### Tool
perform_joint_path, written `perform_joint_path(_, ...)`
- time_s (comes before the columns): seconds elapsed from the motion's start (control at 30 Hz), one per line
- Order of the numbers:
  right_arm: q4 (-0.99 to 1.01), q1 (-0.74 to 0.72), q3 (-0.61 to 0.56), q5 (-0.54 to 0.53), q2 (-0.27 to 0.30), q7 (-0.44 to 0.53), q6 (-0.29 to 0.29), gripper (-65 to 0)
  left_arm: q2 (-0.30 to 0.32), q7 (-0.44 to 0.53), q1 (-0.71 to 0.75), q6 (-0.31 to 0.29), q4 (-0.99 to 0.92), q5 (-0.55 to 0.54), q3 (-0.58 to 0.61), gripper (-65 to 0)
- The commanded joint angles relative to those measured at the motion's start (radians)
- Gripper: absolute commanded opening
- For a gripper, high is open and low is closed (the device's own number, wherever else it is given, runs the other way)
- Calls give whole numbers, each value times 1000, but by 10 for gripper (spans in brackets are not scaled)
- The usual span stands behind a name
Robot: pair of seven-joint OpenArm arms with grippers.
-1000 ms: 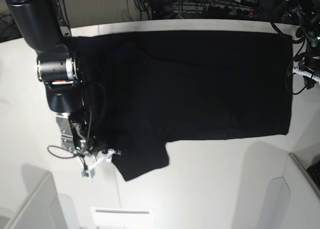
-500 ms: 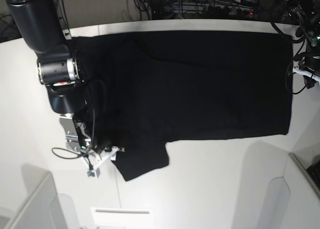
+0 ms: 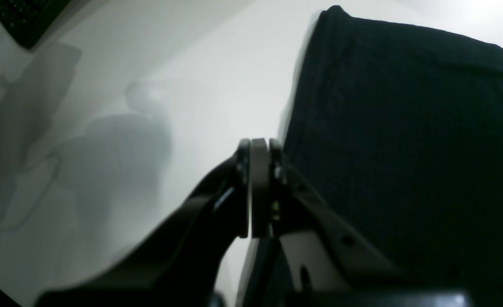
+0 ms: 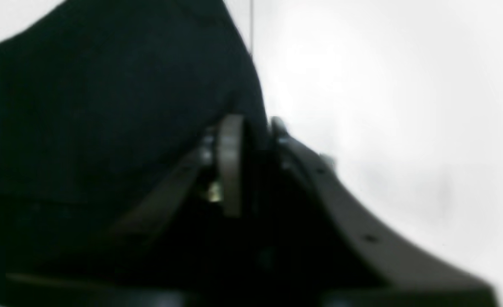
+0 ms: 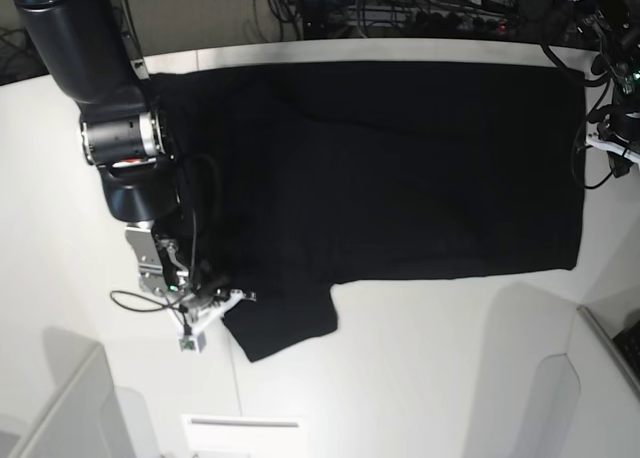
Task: Fold the T-shirt properly
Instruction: 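Grasp the sleeve and hem corner with the right gripper, then reach the left gripper to the hem corner and grasp it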
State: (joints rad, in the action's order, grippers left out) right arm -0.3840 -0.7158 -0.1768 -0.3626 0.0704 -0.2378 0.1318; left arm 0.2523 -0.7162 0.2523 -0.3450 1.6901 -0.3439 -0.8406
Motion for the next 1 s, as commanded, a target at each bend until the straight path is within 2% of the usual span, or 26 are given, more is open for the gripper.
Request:
perform_joint_path(0.0,-11,-40,3,-3,6,15,4,-630,20,20,-8,1,12,-5,-4,-650)
perform_joint_path(0.03,-11,-40,4,-3,6,15,4,-650,20,20,-9,1,8,-5,-4,-650)
perform_joint_path(0.13,-11,-37,6,-3,6,16,4,-650,37,17,-34,1,0,-5,-4,-650)
perform_joint_path(0.17,-11,-37,6,-3,6,15,4,-650,43,-3,-46,1,-15,-5,-4,-619)
perform_joint_path(0.3,-11,-37,6,-3,6,12,4,-650,94,-132,-166,1,-115,-7,-4,-410)
perform_joint_path(0.37,-11,-37,6,-3,6,12,4,-650,115,-142,-212,1,-158,-7,-4,-316)
perform_joint_path(0.47,-11,-37,6,-3,6,12,4,-650,147,-142,-278,1,-227,-5,30,-219)
perform_joint_path(0.53,-11,-37,3,-3,6,12,4,-650,181,-142,-322,2,-299,-5,82,-197)
perform_joint_path(0.6,-14,-37,1,-3,6,10,4,-650,207,-141,-387,2,-390,1,123,-202)
perform_joint_path(0.77,-14,-37,4,-3,6,10,4,-650,215,-136,-525,-2,-539,148,146,-199)
perform_joint_path(0.87,-14,-37,4,-3,6,10,4,-650,212,-61,-592,-4,-620,234,152,-197)
perform_joint_path(0.97,-14,-37,4,-3,6,10,4,-650,215,14,-646,-4,-732,276,237,-196)
